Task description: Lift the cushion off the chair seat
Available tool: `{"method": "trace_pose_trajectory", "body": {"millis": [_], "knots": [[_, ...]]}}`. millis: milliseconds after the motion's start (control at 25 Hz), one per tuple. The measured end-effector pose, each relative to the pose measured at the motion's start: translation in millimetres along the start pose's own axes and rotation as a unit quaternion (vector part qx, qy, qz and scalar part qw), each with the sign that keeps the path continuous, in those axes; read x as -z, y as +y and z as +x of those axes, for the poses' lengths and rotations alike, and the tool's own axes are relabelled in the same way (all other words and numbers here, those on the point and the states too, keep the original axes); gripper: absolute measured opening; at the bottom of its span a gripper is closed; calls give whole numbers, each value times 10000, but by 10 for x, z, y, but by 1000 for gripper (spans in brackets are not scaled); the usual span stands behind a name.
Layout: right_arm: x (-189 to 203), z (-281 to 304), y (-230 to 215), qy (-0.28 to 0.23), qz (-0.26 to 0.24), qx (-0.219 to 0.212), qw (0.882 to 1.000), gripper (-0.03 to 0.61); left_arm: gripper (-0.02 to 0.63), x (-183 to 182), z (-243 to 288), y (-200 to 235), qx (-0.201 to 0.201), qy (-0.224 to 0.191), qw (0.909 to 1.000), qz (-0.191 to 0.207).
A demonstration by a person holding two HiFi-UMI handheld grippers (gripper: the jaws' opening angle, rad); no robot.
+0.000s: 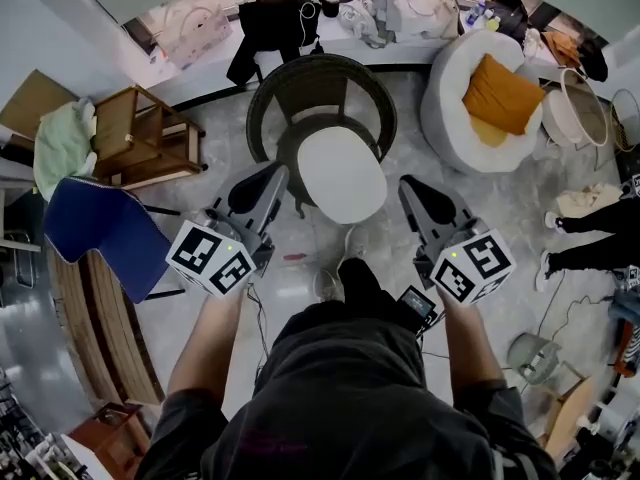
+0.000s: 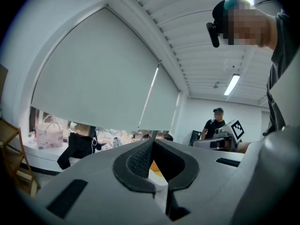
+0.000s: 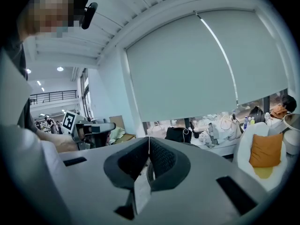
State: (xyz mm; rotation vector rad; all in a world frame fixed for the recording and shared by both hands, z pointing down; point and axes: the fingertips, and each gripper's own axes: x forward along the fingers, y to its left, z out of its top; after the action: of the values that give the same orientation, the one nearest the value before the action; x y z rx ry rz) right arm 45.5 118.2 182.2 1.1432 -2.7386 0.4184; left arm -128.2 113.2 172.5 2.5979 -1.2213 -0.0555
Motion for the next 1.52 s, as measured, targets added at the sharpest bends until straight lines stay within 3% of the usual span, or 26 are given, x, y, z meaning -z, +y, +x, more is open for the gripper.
{"method": "trace_pose_trajectory", "body": {"millis": [400, 720, 1120, 1520], "knots": [[340, 579, -757, 422, 286, 33, 9987, 14, 9, 347, 752, 614, -162, 387, 9989, -194], [908, 1015, -1438, 776, 774, 83, 9939, 14, 9, 924, 1422, 1109, -294, 857, 9954, -311], [2153, 1333, -2060, 1443, 1325, 389, 9799, 15, 9, 2054, 1956, 1774, -486, 1510, 9856, -594], [3329, 1607, -2411, 1859, 1695, 810, 9644, 15, 38, 3344, 2200, 2474, -491, 2433, 9639, -967]]}}
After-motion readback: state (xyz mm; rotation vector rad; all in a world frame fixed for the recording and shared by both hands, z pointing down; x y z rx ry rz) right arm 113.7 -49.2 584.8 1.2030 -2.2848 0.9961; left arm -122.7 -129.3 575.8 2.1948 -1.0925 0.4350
